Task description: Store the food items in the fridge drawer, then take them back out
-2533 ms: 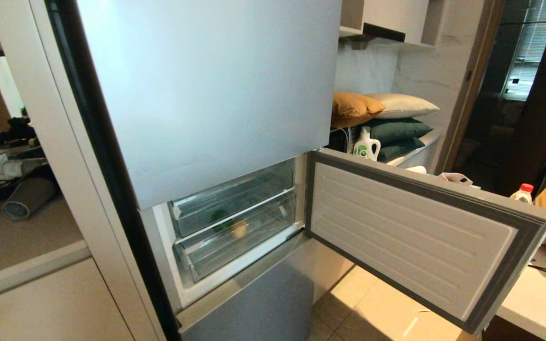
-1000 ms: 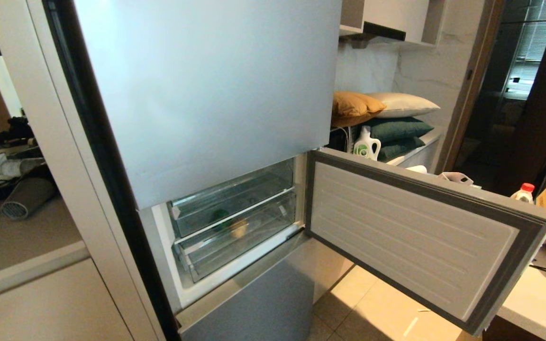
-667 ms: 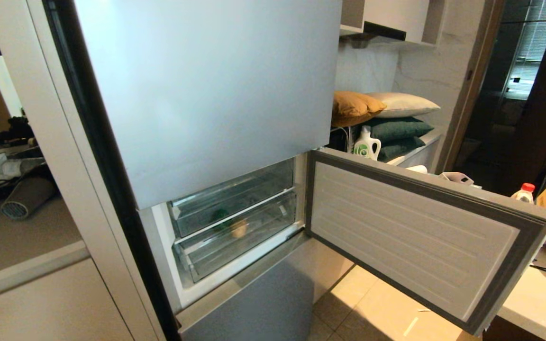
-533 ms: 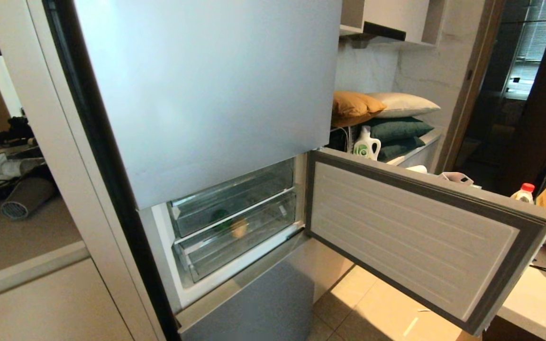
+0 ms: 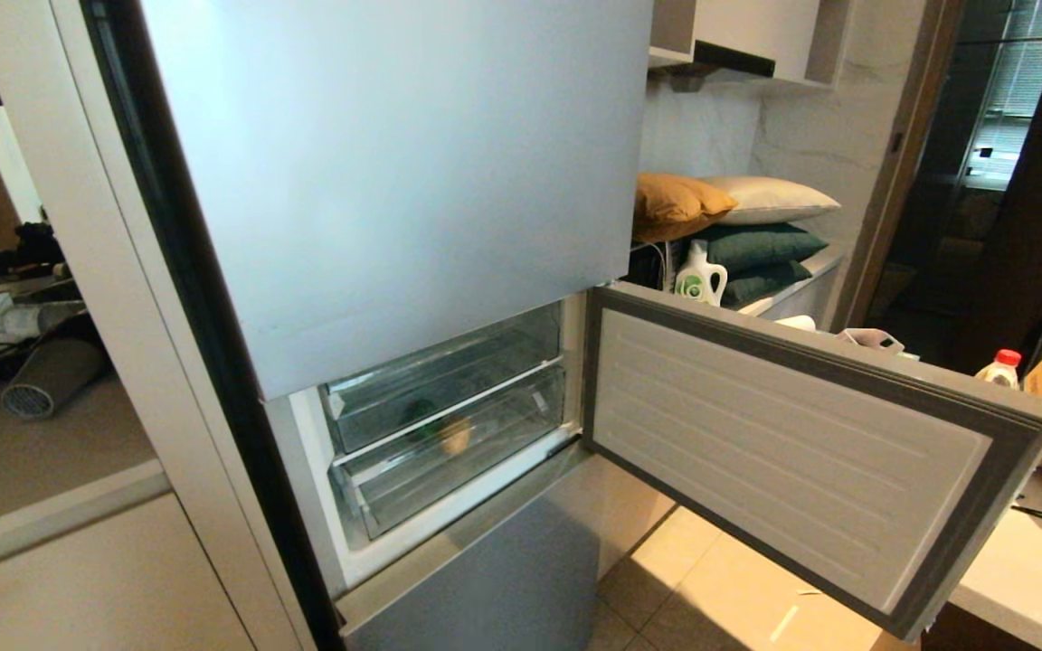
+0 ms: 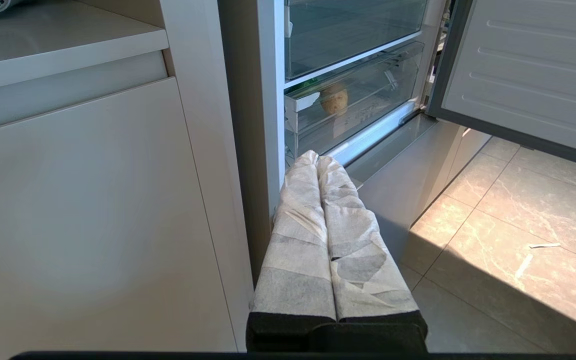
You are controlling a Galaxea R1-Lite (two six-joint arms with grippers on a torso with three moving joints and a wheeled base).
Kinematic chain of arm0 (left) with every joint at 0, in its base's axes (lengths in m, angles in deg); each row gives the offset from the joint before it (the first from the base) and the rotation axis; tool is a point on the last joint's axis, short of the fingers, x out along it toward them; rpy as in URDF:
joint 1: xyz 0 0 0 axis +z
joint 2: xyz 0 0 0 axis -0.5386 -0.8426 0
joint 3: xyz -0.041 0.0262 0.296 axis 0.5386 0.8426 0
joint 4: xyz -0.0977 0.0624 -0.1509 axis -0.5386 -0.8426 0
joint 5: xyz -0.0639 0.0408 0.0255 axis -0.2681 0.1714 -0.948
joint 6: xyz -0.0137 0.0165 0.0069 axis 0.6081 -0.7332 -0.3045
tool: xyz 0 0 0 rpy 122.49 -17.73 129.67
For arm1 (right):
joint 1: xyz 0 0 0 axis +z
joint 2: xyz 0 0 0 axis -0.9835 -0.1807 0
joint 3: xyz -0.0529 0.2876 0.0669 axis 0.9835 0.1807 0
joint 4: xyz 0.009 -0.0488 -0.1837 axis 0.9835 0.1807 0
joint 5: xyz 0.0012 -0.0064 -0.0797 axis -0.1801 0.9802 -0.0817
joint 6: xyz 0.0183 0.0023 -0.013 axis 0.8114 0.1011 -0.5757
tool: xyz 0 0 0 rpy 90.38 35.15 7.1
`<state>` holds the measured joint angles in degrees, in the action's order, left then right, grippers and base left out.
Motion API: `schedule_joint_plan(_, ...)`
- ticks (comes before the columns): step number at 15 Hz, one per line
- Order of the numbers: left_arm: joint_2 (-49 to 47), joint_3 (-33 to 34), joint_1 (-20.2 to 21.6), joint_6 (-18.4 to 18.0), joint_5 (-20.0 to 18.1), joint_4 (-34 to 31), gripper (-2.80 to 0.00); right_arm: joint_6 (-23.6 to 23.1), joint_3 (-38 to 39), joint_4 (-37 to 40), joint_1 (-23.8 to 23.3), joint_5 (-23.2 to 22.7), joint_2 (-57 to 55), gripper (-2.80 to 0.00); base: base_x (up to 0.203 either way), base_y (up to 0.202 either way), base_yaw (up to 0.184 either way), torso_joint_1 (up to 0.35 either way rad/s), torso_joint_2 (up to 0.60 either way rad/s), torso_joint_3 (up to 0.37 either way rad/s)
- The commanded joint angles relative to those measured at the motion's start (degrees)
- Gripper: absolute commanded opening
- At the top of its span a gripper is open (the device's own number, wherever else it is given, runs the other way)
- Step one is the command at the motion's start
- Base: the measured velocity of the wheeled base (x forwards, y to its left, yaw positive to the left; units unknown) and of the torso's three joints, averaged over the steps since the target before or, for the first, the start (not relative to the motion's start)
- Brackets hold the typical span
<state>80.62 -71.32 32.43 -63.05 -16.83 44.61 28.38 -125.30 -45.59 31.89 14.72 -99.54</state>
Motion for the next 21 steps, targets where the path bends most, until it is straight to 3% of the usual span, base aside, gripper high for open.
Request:
schedule_joint_plan(1,-0.04,-0.02,-0.02,0.03,0.0,-0.02,-2.8,1.16,-0.52,-0.42,1.45,-0.26,-1.78,-2.8,0.0,0.0,0.0,0.0,0.0,0.0)
schedule_joint_plan(14,-0.04,-0.03,-0.02,0.04,-0.02,-0.02,-2.8,1.72,5.31,-0.42,7.24,-0.7,-0.09,-2.8,0.0,0.0,0.0,0.0,0.0,0.0)
schedule_joint_plan(21,0.05,0.03,-0.02,0.04,0.04,-0.02,-2.8,1.68,16.32,-0.34,9.11,-3.38,9.15,-2.8,0.0,0.0,0.0,0.0,0.0,0.0)
